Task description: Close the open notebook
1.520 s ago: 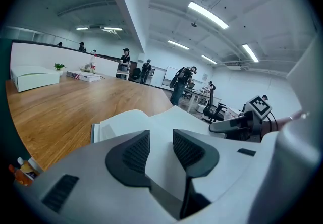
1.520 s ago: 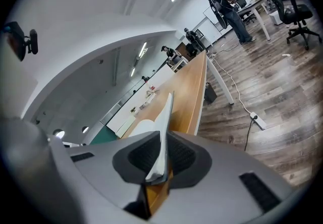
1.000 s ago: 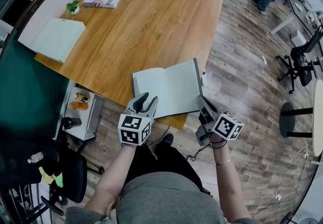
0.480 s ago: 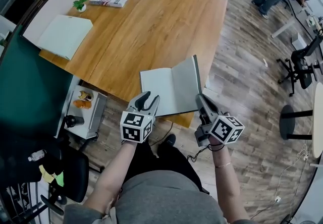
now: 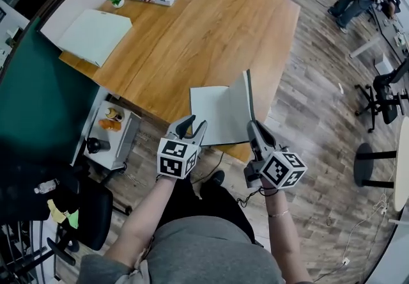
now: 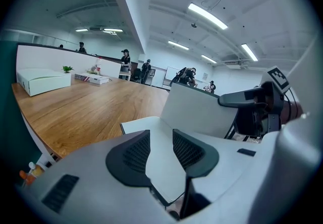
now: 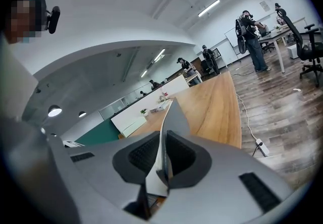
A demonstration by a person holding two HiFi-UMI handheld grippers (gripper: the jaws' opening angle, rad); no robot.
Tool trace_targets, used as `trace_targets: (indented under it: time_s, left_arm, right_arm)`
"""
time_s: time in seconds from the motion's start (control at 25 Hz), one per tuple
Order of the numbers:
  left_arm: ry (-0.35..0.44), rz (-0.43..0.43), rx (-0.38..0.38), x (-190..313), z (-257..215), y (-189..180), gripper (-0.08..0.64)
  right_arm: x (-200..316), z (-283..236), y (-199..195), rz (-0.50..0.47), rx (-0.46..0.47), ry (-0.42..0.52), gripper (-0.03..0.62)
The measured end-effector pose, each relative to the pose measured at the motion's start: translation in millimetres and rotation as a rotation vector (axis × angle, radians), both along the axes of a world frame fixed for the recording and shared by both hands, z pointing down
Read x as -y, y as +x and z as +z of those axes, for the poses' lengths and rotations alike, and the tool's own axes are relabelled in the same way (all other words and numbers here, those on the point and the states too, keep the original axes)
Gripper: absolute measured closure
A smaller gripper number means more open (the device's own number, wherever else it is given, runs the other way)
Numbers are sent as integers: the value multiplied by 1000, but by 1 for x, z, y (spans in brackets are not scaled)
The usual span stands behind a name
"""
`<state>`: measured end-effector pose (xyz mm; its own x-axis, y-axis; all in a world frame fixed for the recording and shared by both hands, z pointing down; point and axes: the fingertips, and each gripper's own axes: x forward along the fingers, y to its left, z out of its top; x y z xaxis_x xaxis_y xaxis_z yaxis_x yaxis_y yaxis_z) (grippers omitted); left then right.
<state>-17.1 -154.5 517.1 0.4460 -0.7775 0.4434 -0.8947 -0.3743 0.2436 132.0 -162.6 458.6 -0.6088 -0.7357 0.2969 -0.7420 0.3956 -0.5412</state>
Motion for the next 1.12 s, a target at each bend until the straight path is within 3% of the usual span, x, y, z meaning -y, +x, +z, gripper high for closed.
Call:
trace_targets:
  time_s: [0.6, 1.12]
  left_arm:
    - [10, -99, -9, -15, -4, -33, 408]
    - [-4, -178, -23, -26, 0, -61, 410]
  right_arm:
    - [-11, 7, -61, -110, -66, 30, 540]
    - [-21, 40, -115, -233, -166, -9, 533]
